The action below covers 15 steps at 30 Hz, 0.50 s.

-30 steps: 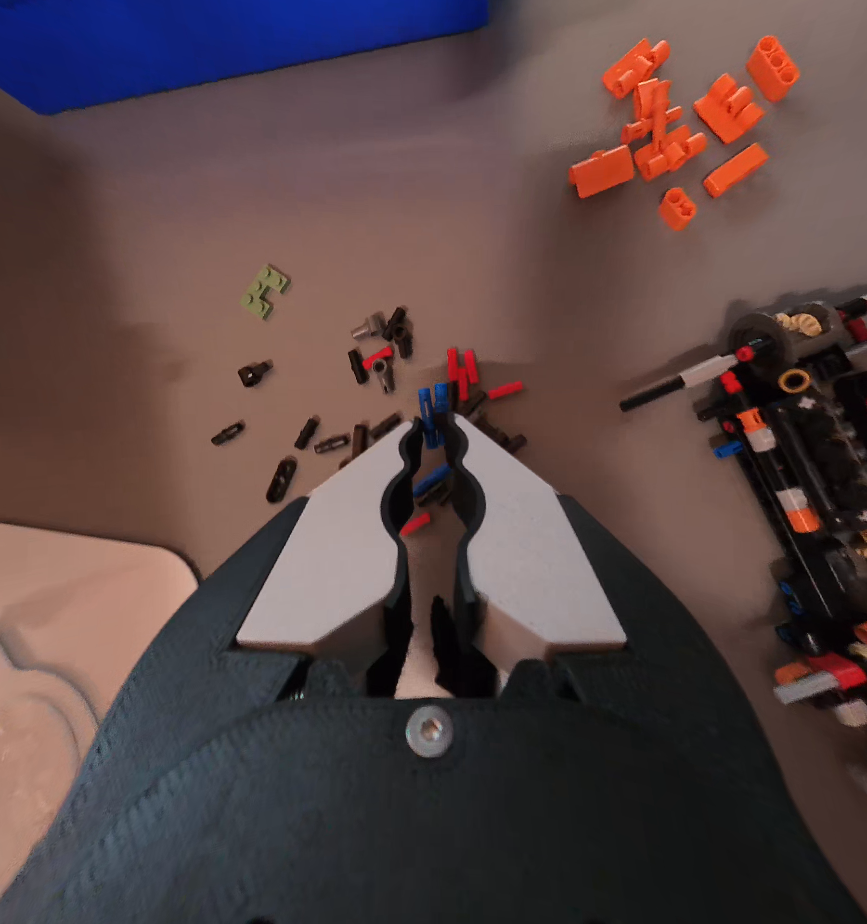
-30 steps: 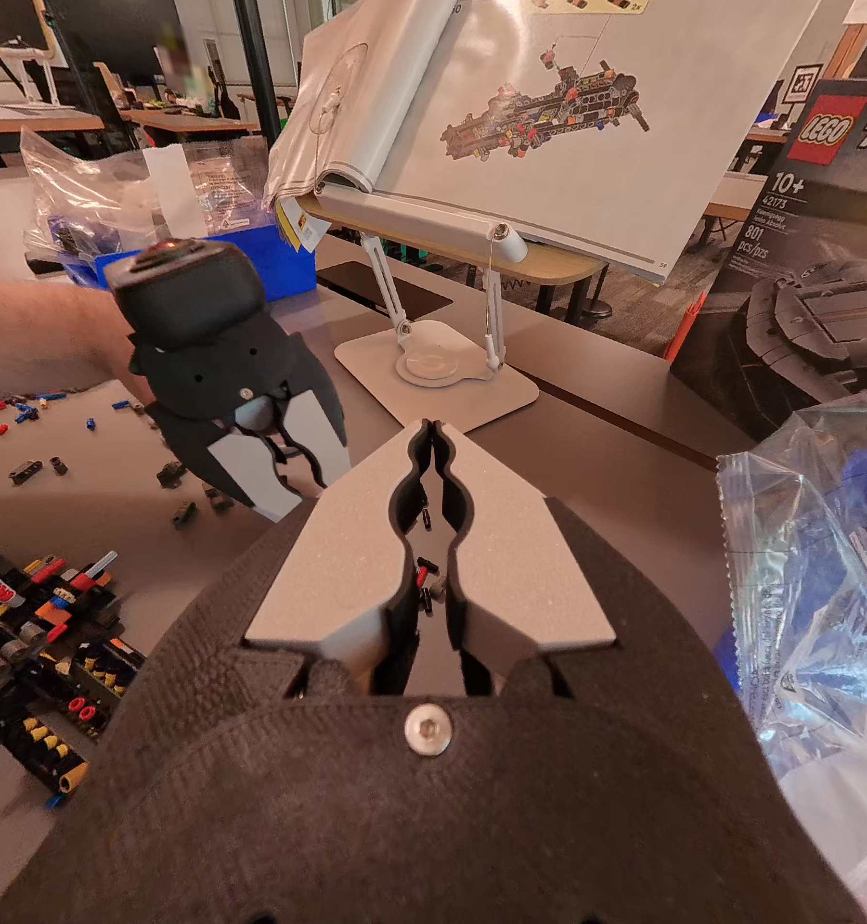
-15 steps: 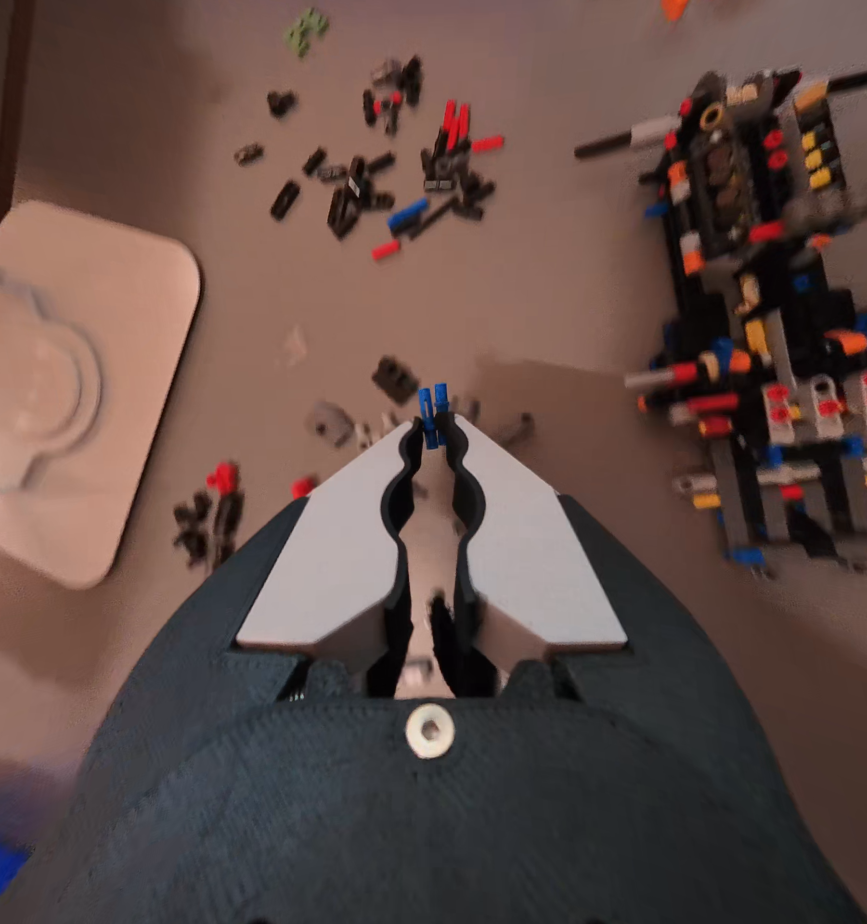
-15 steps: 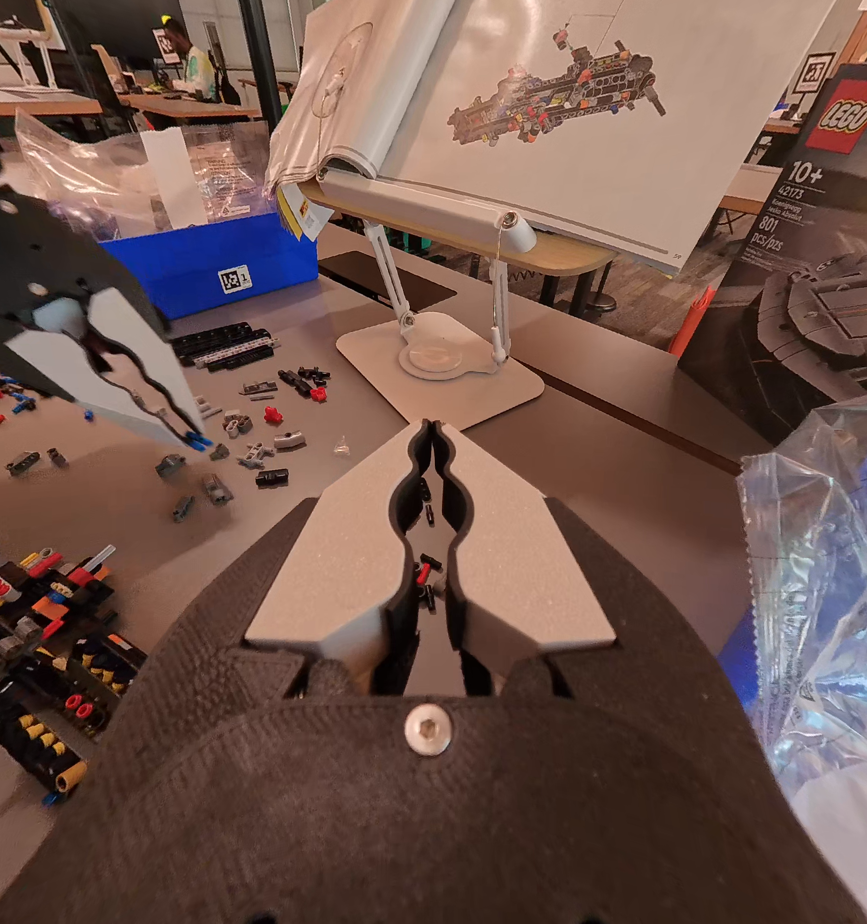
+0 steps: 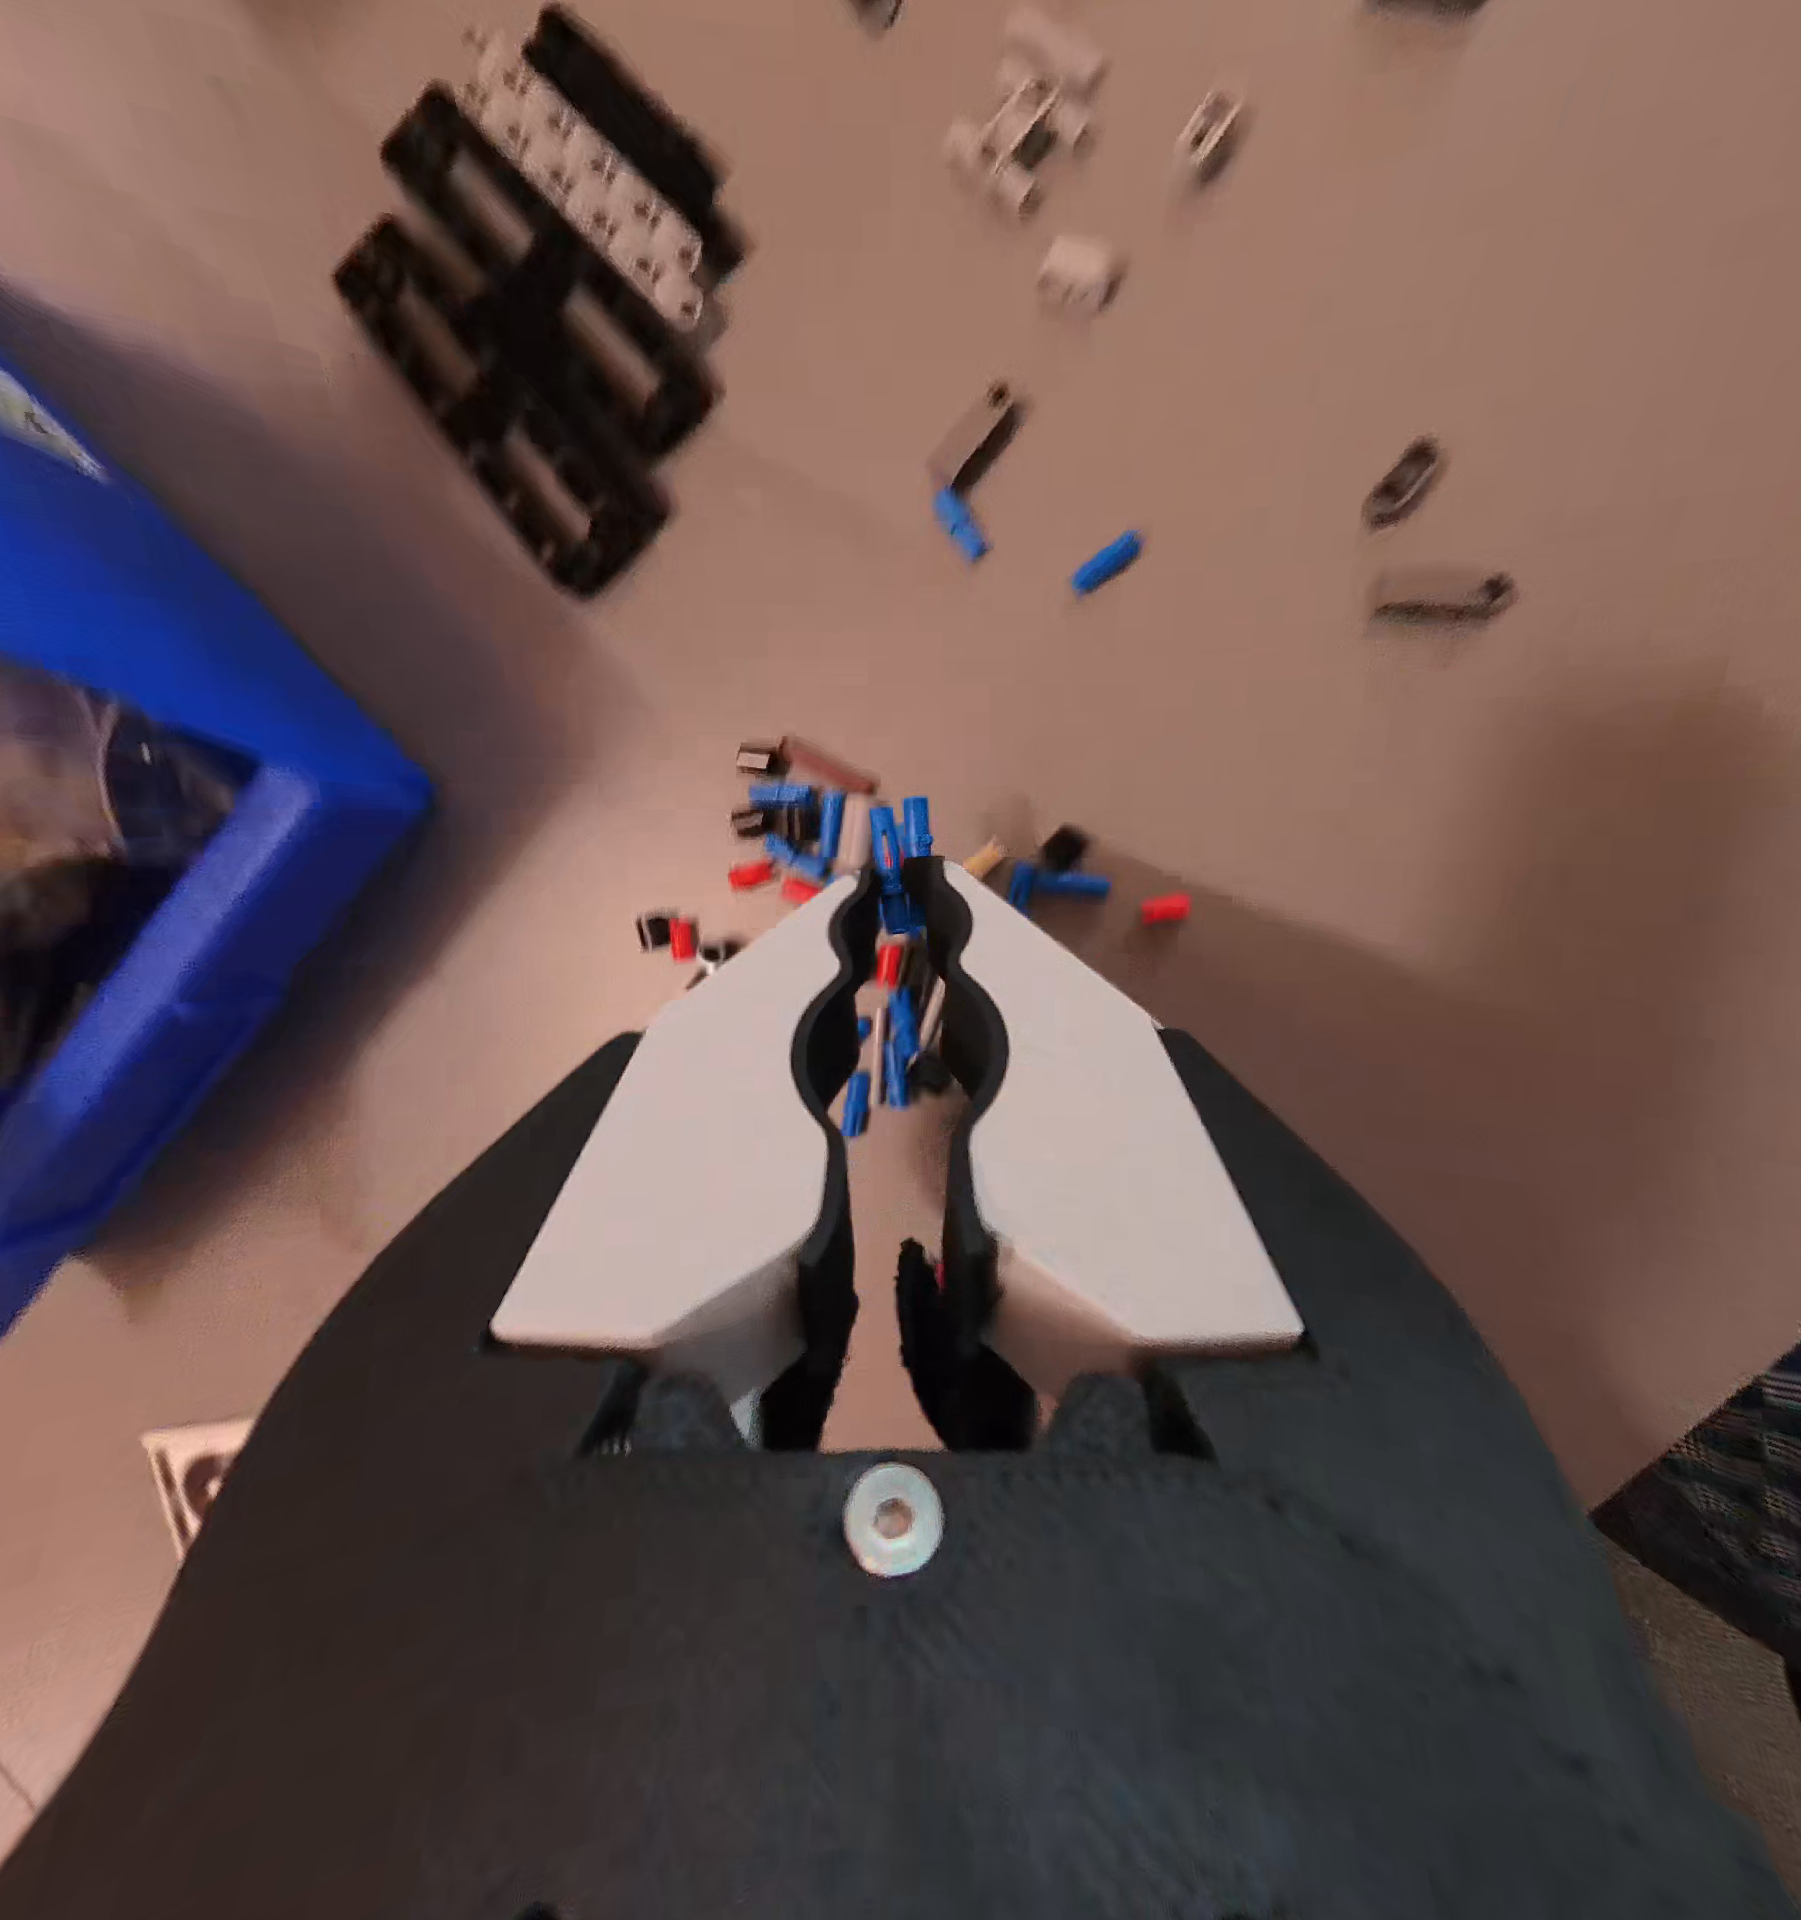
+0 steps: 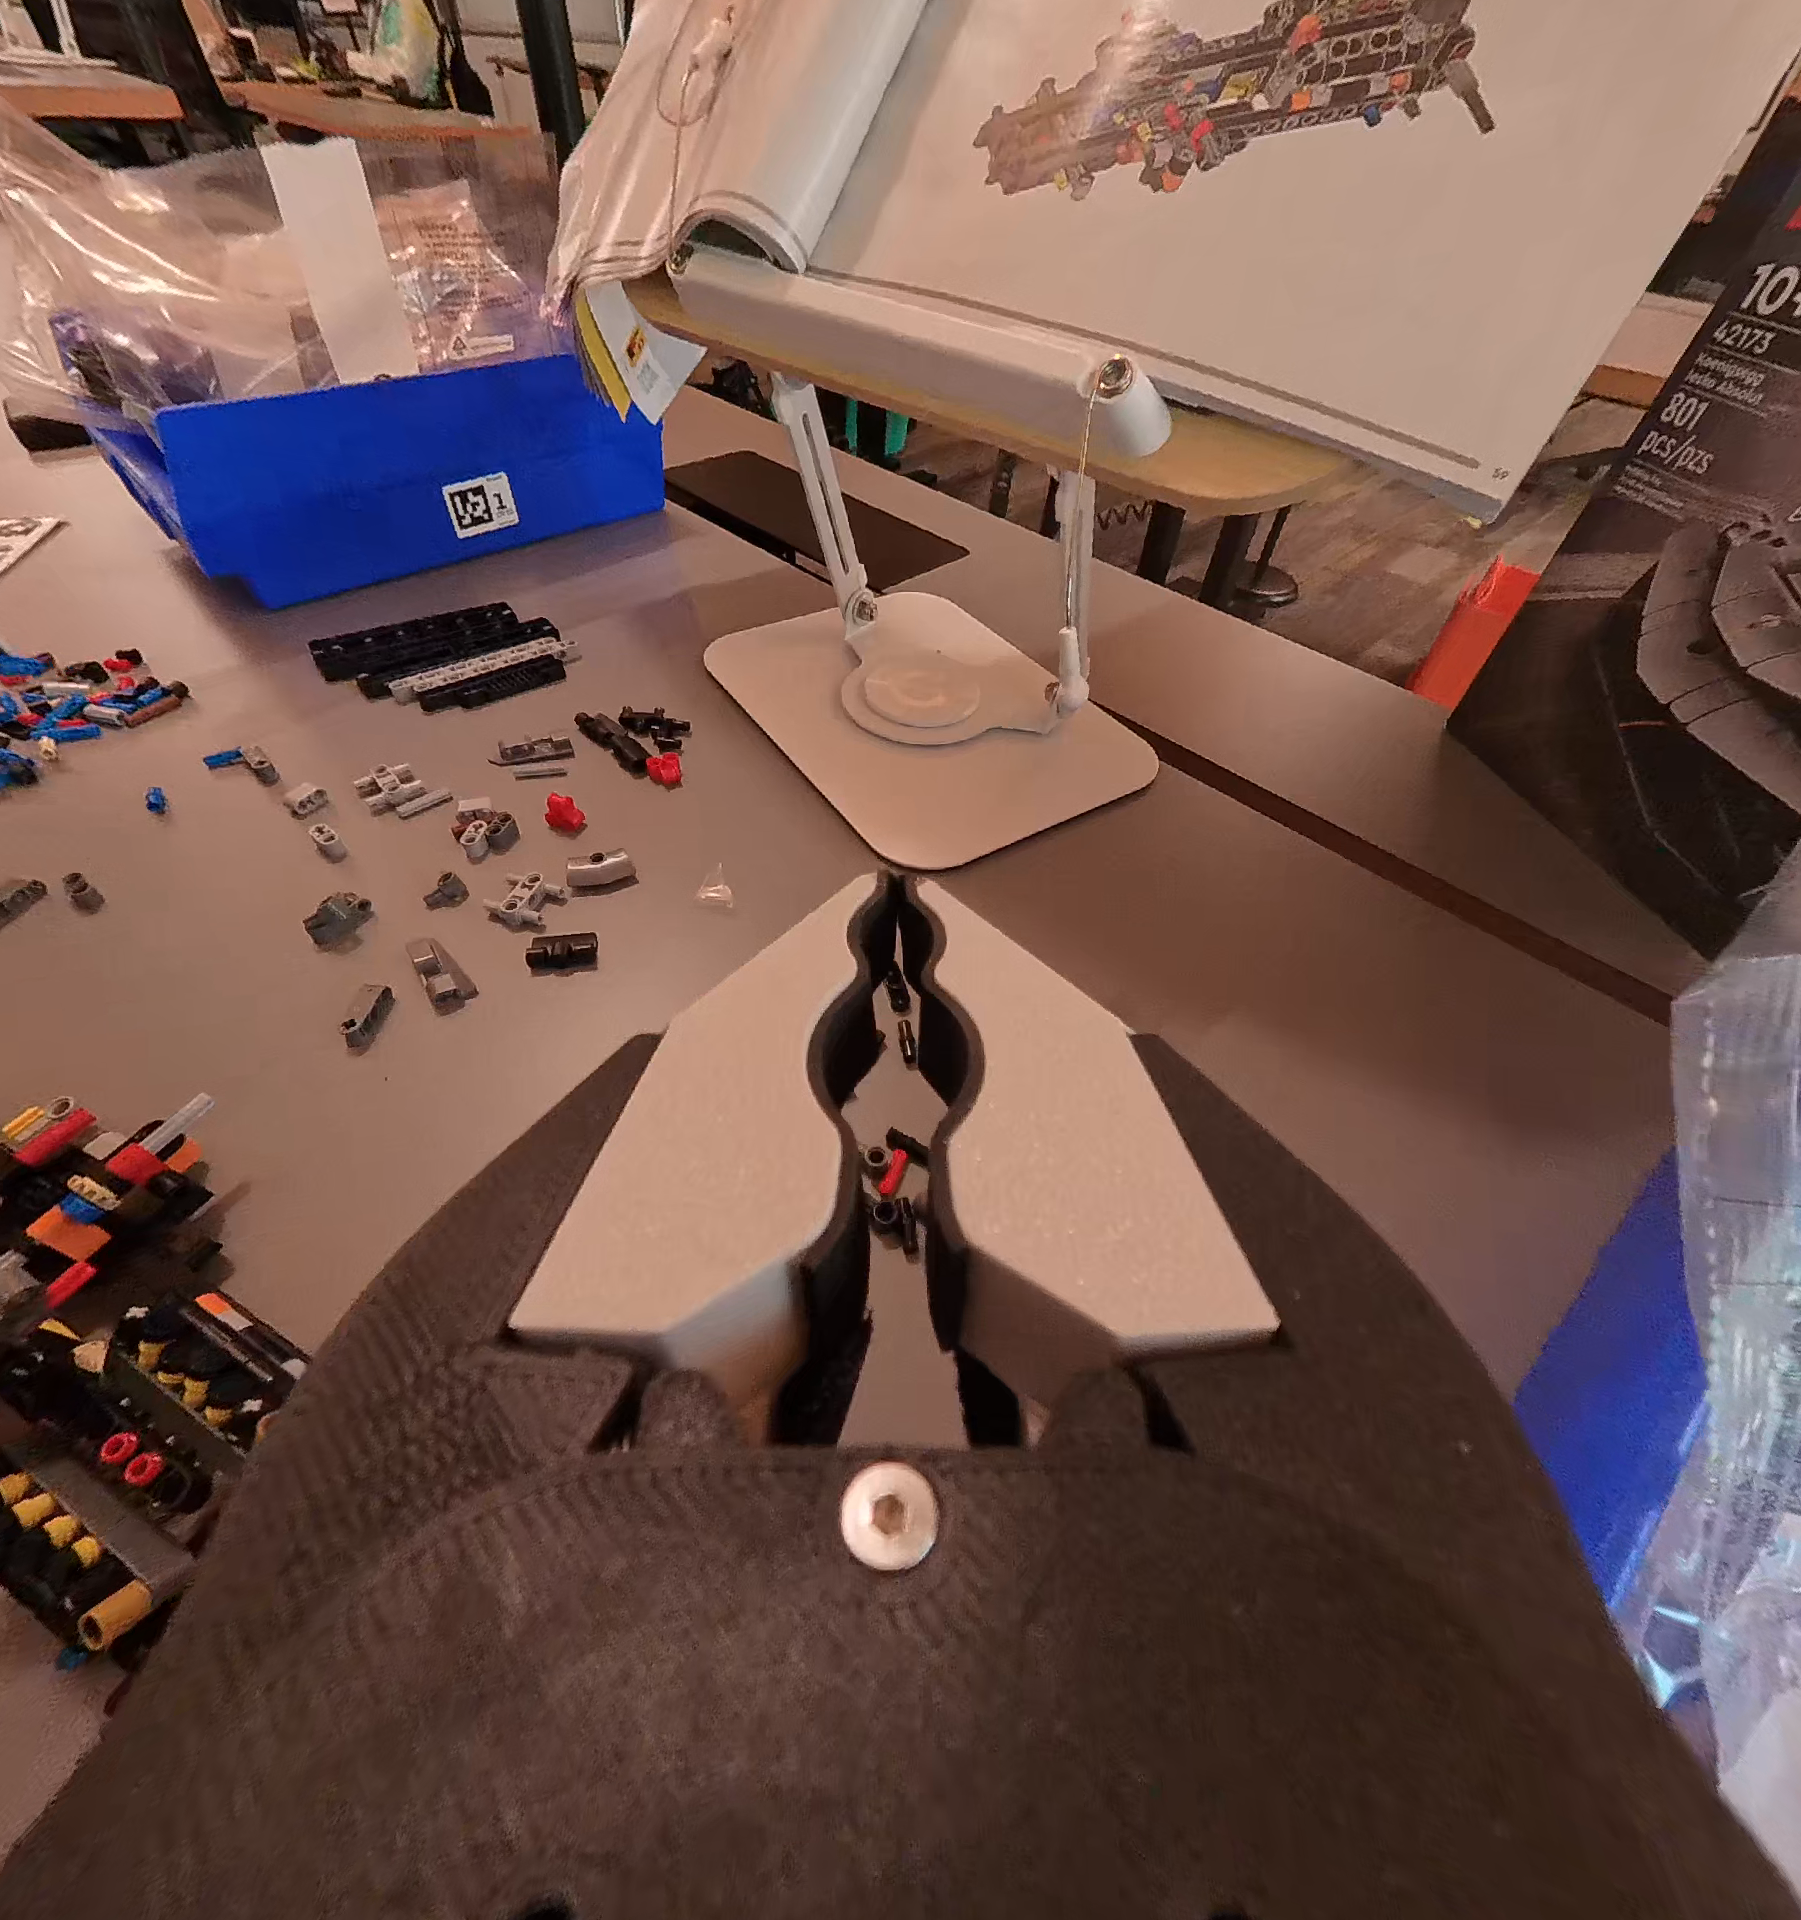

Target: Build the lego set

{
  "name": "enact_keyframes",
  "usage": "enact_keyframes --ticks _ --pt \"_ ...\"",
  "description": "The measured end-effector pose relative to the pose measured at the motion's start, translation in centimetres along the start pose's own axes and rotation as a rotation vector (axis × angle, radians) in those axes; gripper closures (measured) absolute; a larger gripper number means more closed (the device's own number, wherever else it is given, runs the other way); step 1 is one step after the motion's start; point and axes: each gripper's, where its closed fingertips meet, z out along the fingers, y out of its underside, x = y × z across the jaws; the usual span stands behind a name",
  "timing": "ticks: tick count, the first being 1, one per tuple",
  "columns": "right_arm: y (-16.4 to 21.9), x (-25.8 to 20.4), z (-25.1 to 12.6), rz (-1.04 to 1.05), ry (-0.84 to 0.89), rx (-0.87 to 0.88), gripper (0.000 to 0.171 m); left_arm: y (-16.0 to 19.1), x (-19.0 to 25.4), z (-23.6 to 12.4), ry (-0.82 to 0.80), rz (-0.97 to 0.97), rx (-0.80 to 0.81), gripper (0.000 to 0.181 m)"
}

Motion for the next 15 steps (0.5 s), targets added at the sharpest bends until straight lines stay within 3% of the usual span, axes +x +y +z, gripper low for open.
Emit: enact_keyframes --ticks 5,15 --pt "0.5 0.0 0.3 -0.007 0.006 -0.018 0.171 3.8 -1.2 1.1 -0.037 -0.046 -0.077 0.175" --pt "0.1 0.1 0.0 -0.006 0.003 -0.006 0.171 3.3 -1.5 0.3 -0.059 -0.031 -0.061 0.161"
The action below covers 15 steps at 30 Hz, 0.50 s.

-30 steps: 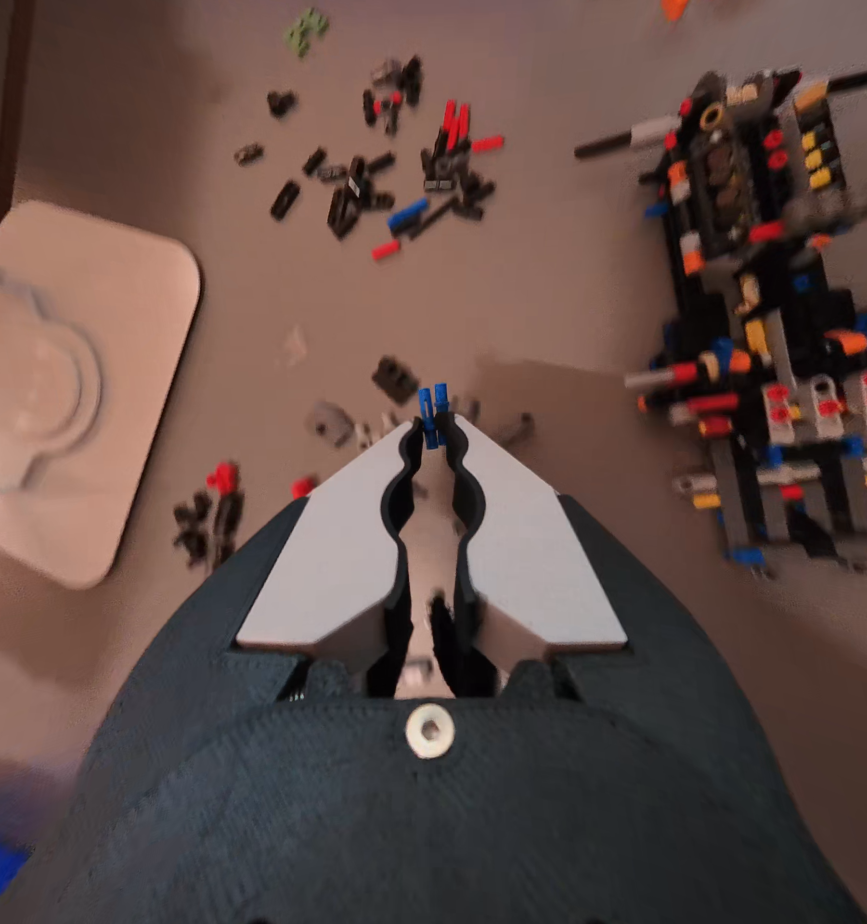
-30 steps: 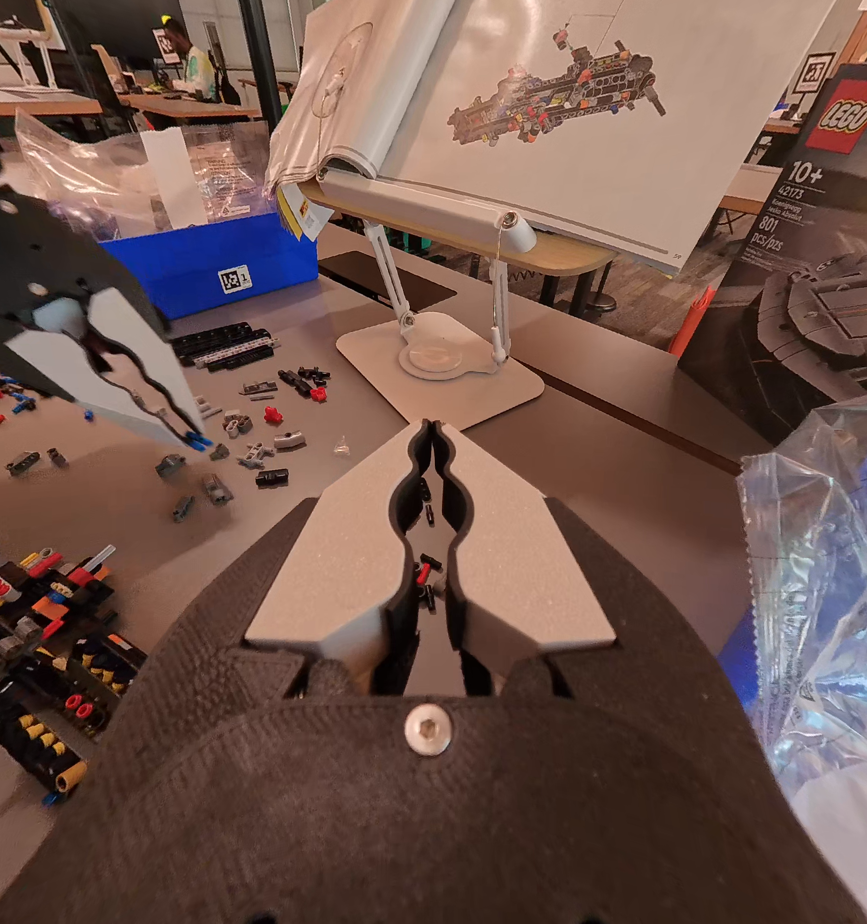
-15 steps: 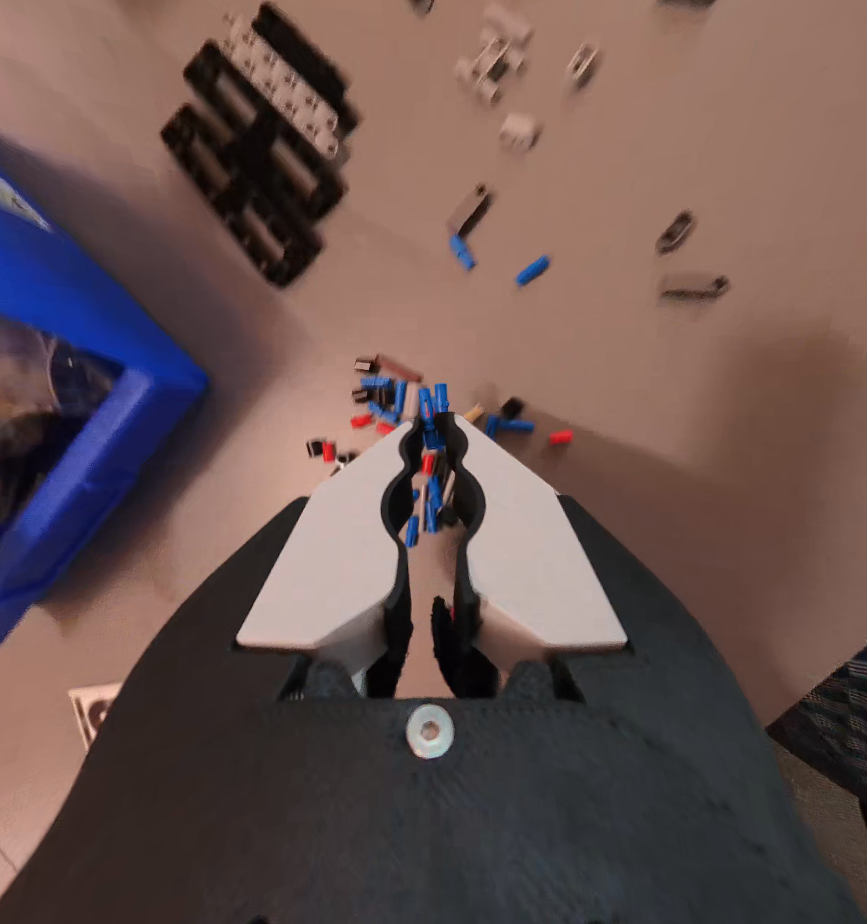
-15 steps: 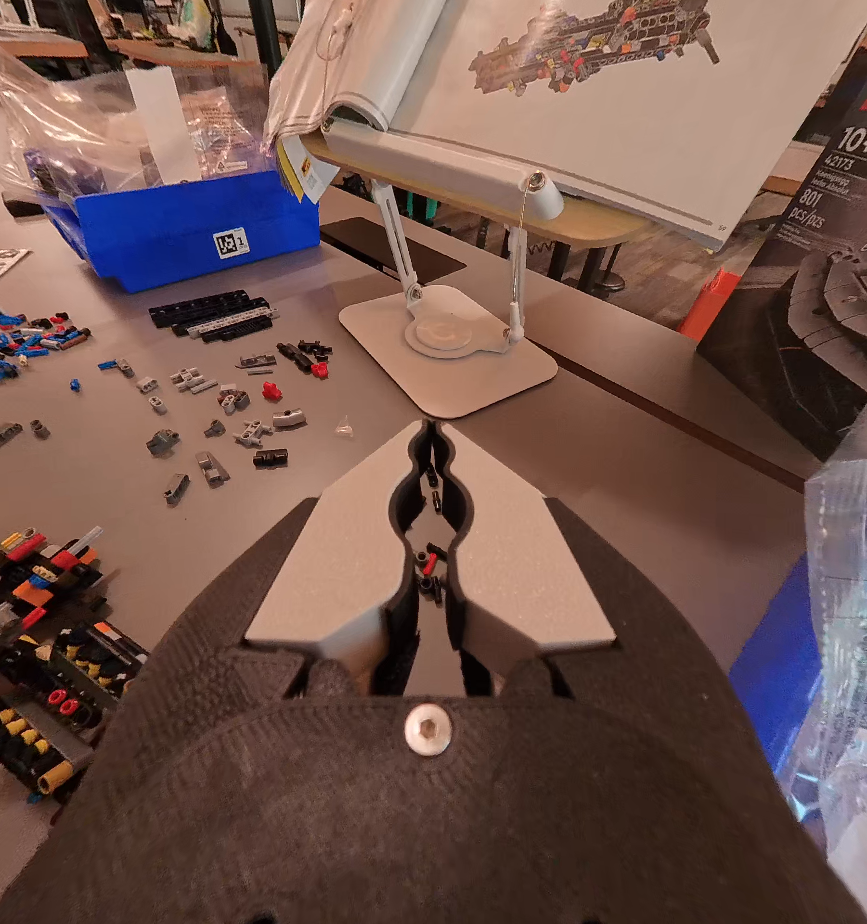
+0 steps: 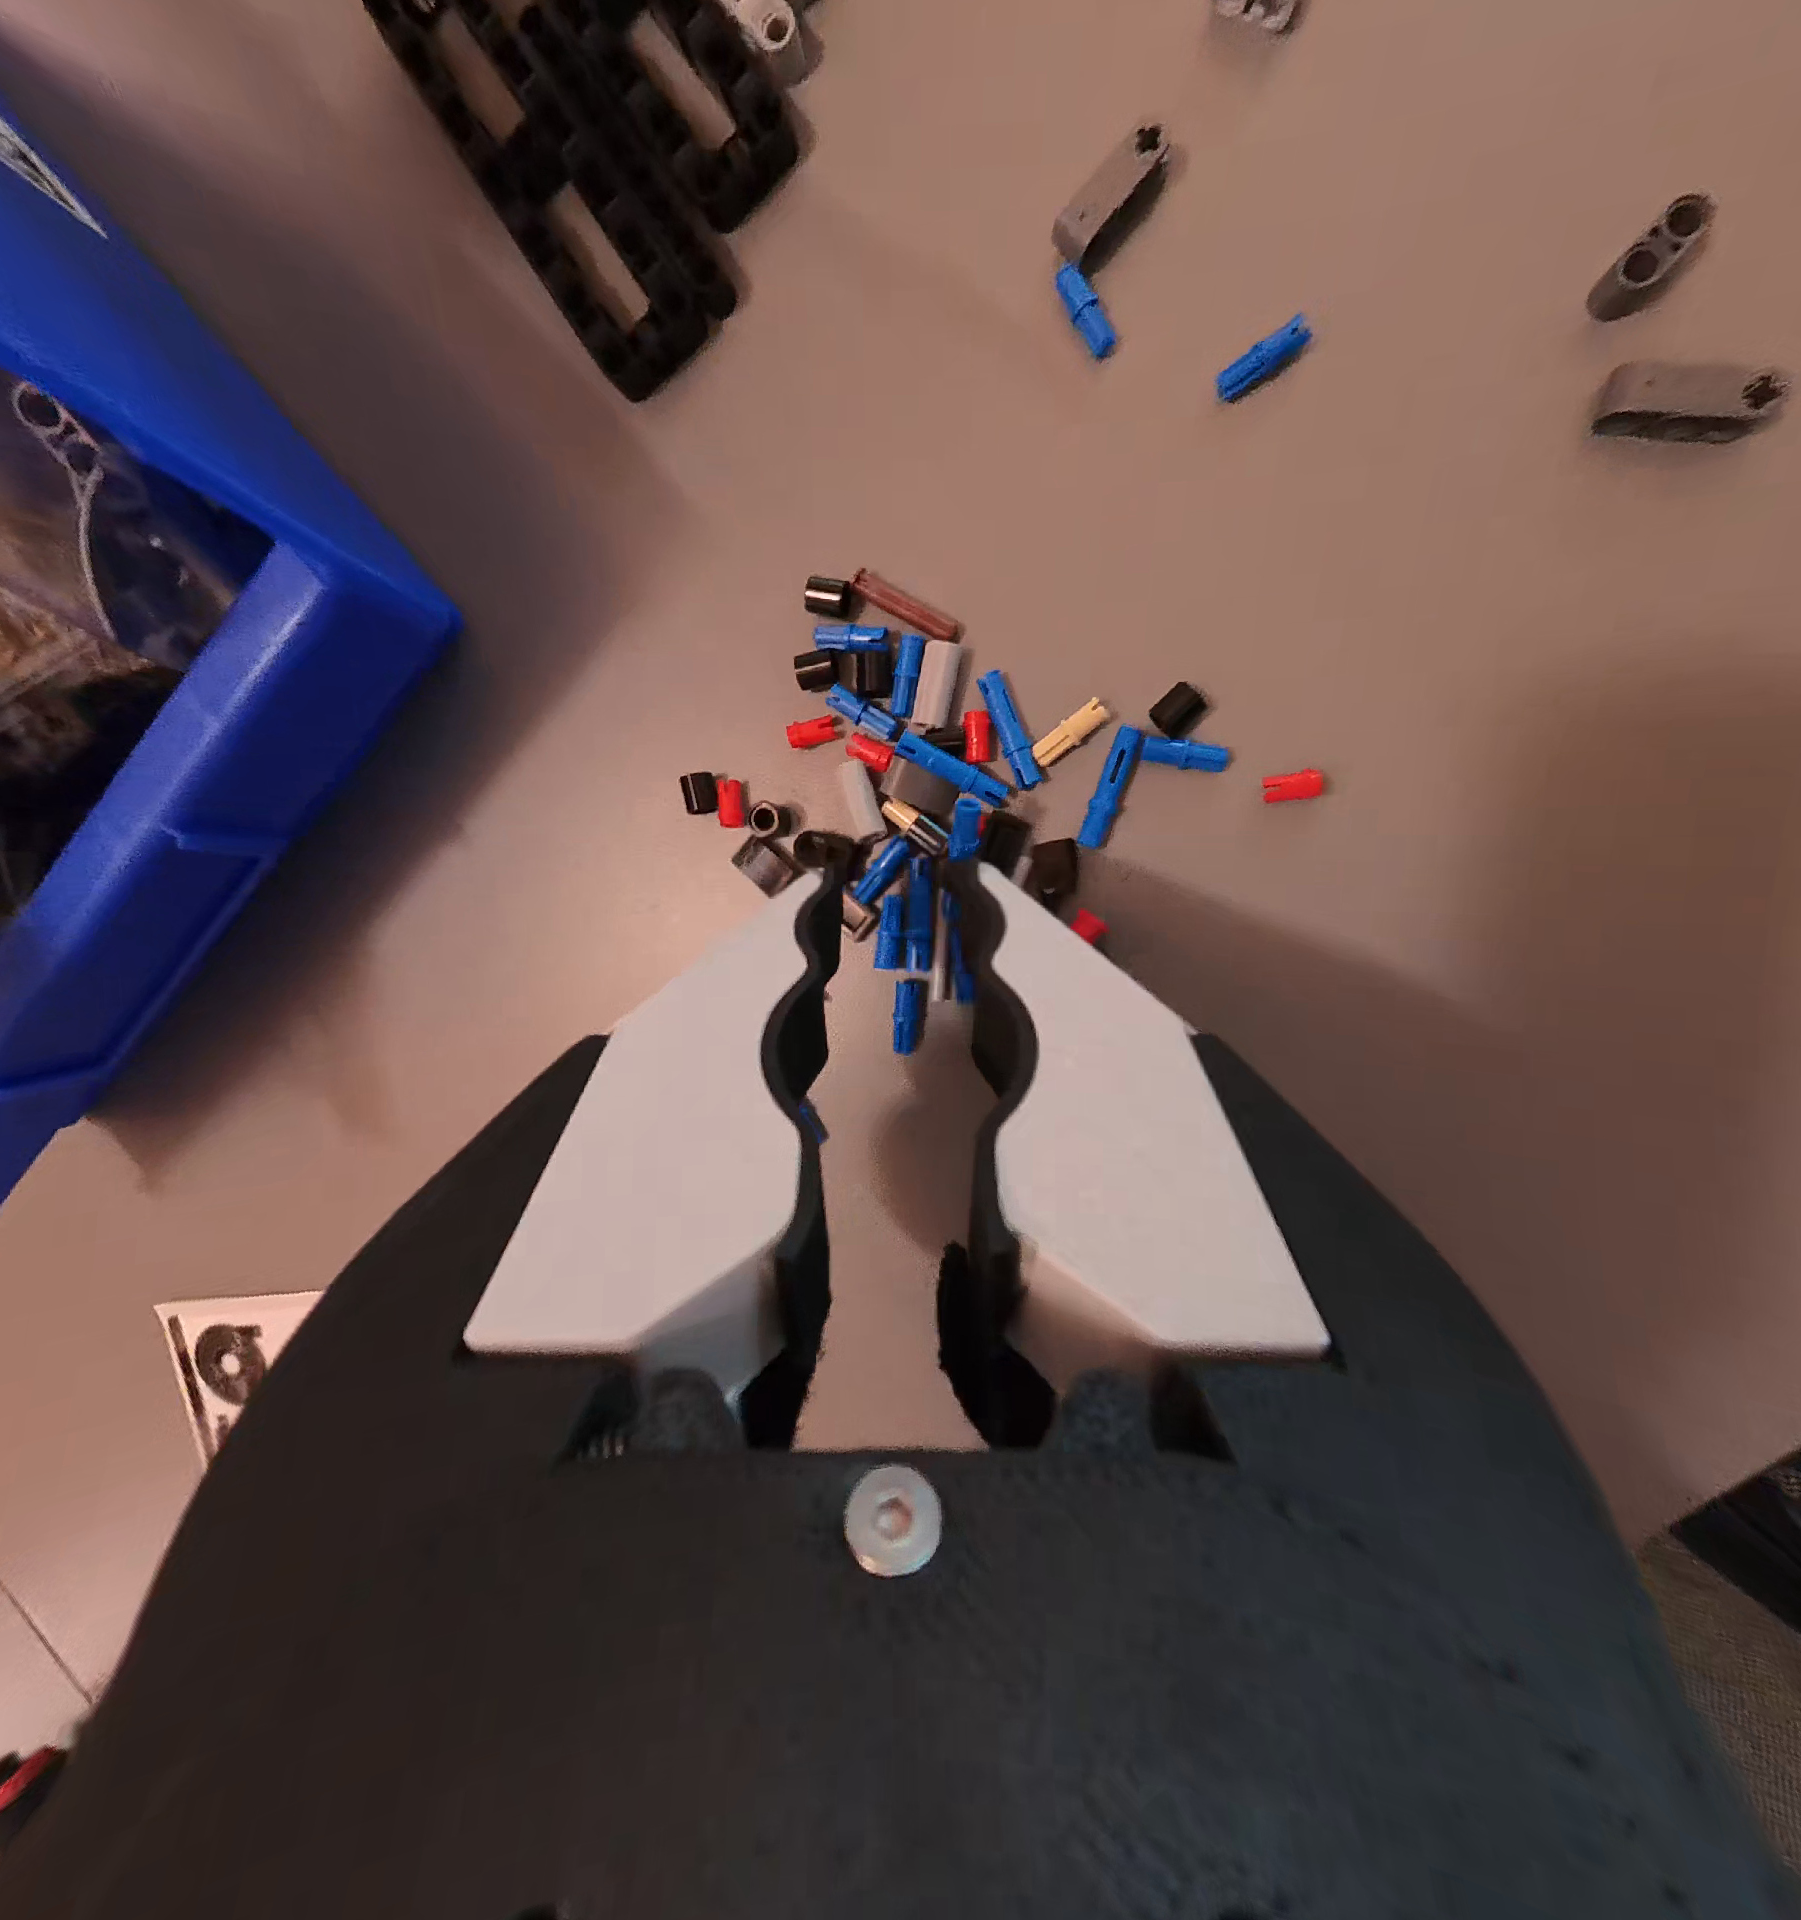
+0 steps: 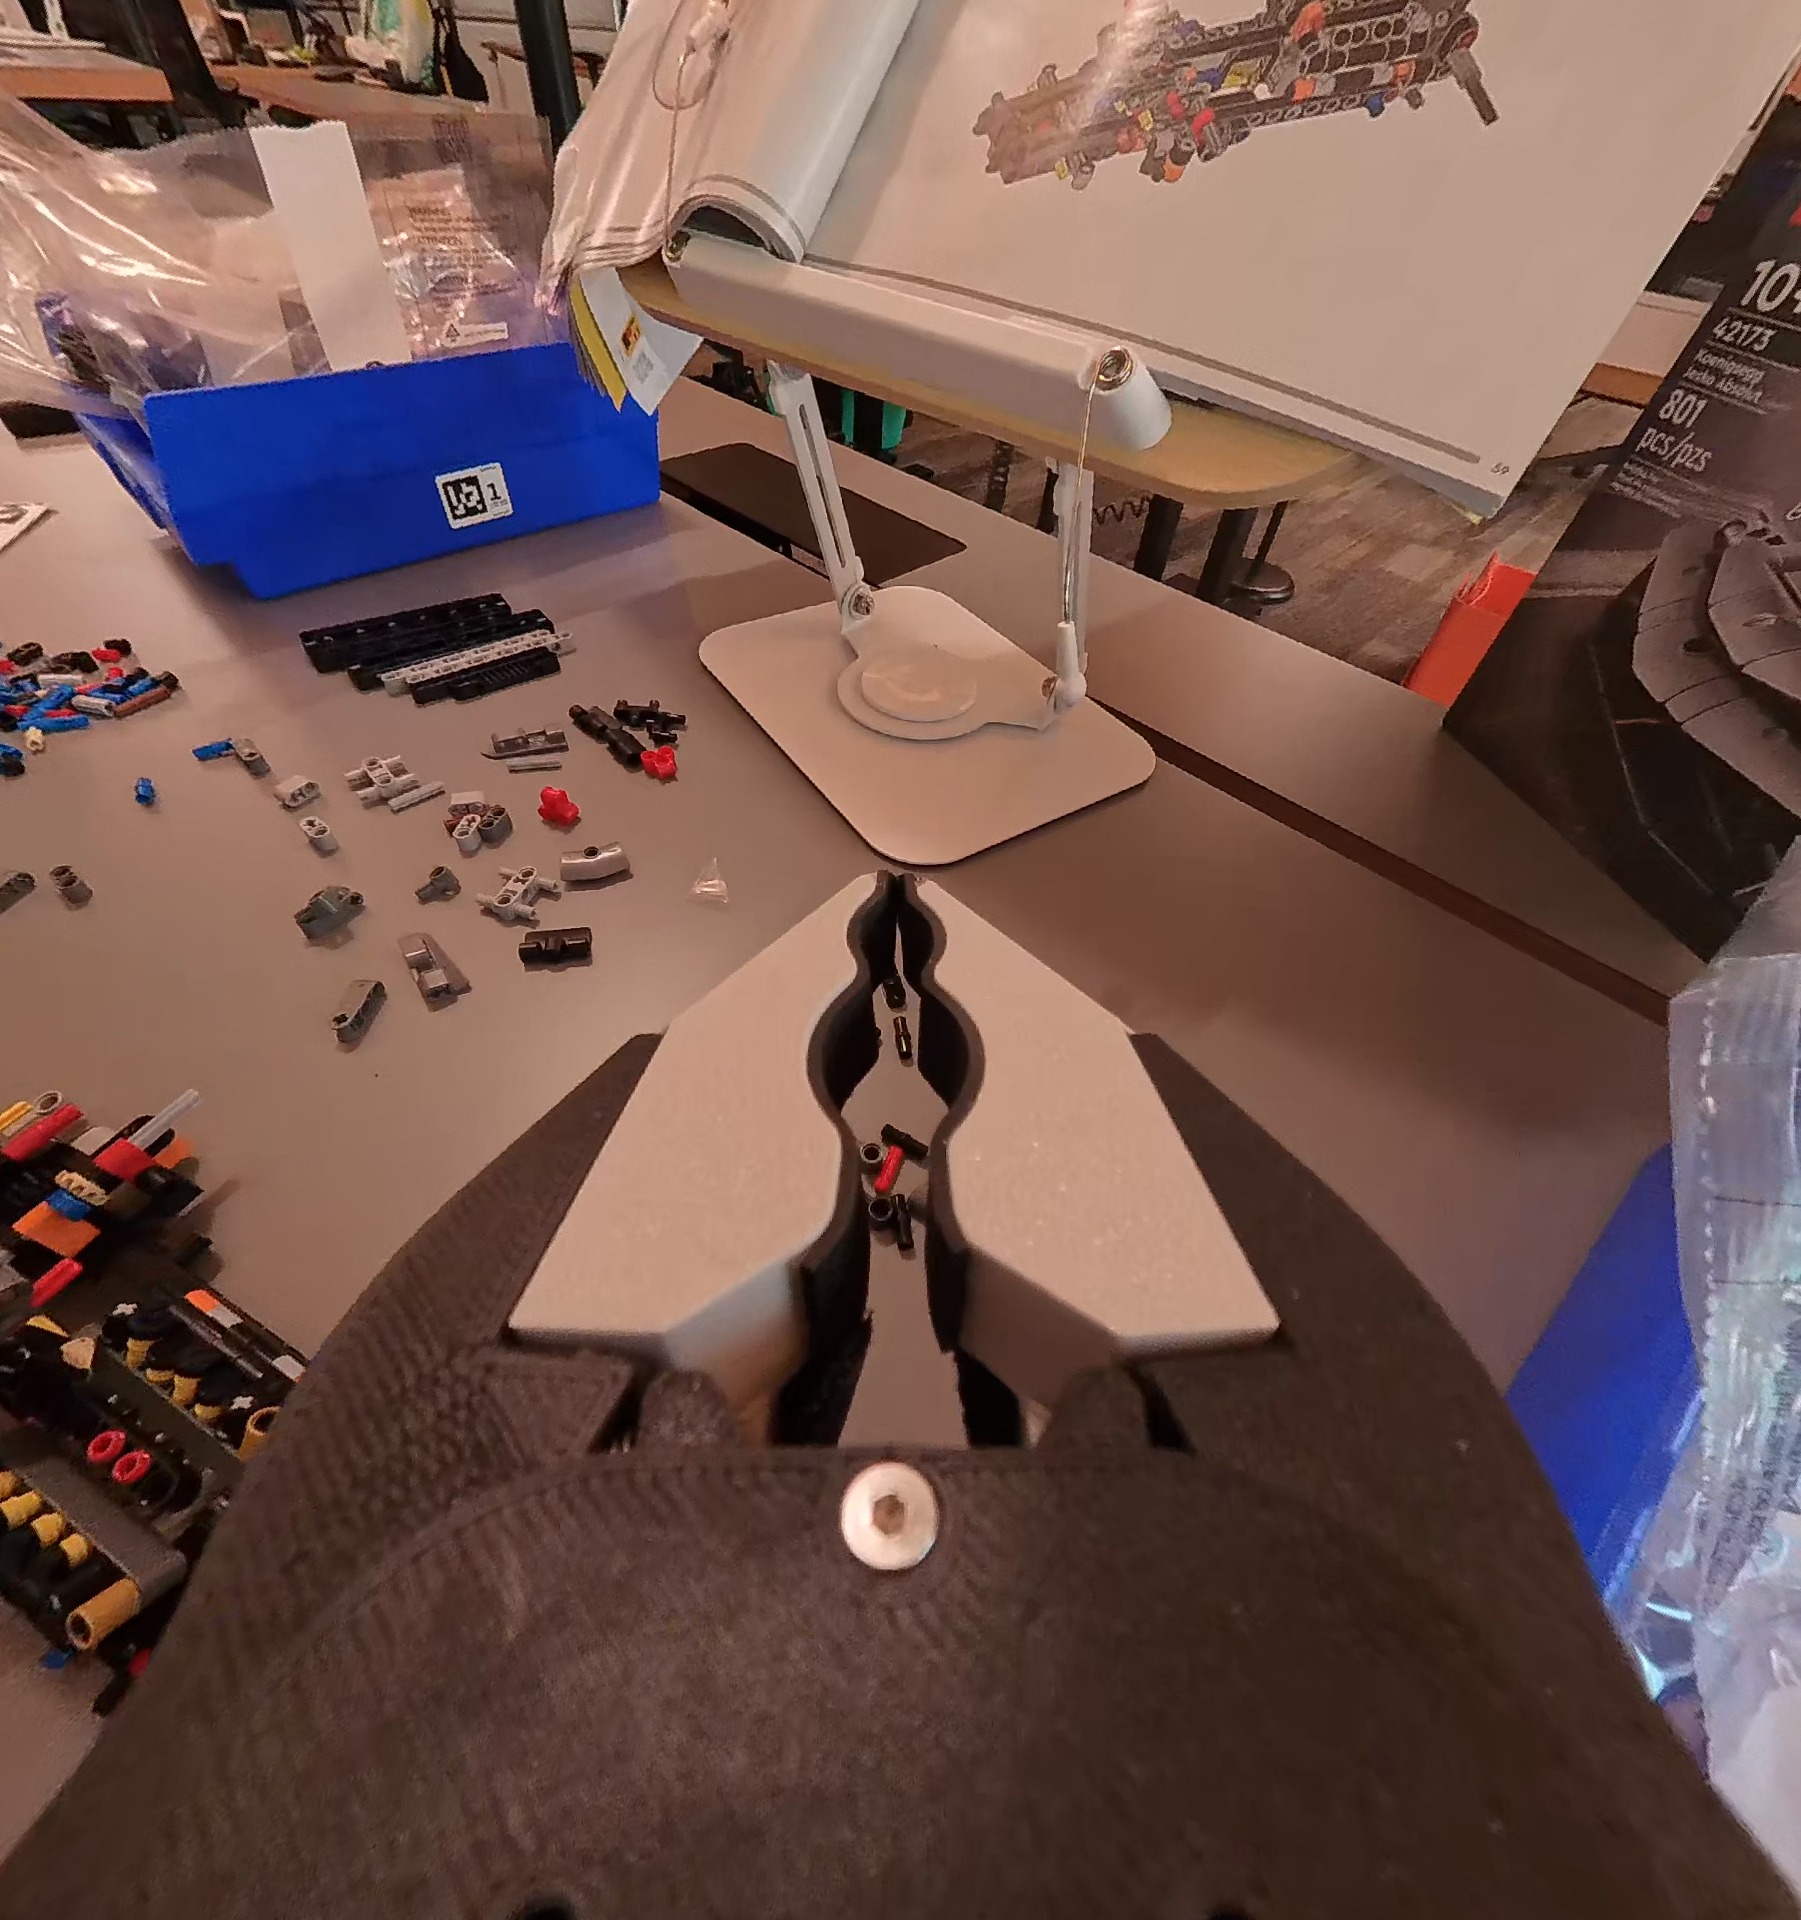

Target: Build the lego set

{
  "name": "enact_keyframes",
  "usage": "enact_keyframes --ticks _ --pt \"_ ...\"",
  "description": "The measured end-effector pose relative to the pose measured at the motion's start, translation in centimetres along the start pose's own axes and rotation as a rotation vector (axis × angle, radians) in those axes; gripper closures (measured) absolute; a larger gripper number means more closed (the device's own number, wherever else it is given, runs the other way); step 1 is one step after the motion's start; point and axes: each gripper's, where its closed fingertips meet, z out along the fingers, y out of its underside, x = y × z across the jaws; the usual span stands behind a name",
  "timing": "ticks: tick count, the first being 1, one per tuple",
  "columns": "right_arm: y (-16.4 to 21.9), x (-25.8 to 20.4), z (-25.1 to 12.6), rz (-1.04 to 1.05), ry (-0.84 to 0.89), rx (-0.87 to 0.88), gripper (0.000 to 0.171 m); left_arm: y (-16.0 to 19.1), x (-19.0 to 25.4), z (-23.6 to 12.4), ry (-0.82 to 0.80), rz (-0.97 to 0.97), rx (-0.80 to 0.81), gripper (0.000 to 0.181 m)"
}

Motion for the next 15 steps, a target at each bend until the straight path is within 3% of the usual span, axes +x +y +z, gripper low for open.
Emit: enact_keyframes --ticks 5,7,15 --pt "-0.2 0.1 -0.2 0.002 0.001 0.01 0.171 -0.3 -0.2 -0.1 -0.021 0.044 -0.019 0.164" --pt "-0.3 0.0 -0.3 0.002 0.0 0.012 0.171 -0.2 -0.7 -0.1 -0.059 0.077 -0.044 0.181" --pt "-0.3 0.1 -0.3 0.002 0.003 0.013 0.171 0.6 -0.9 0.3 -0.075 0.134 -0.111 0.181"
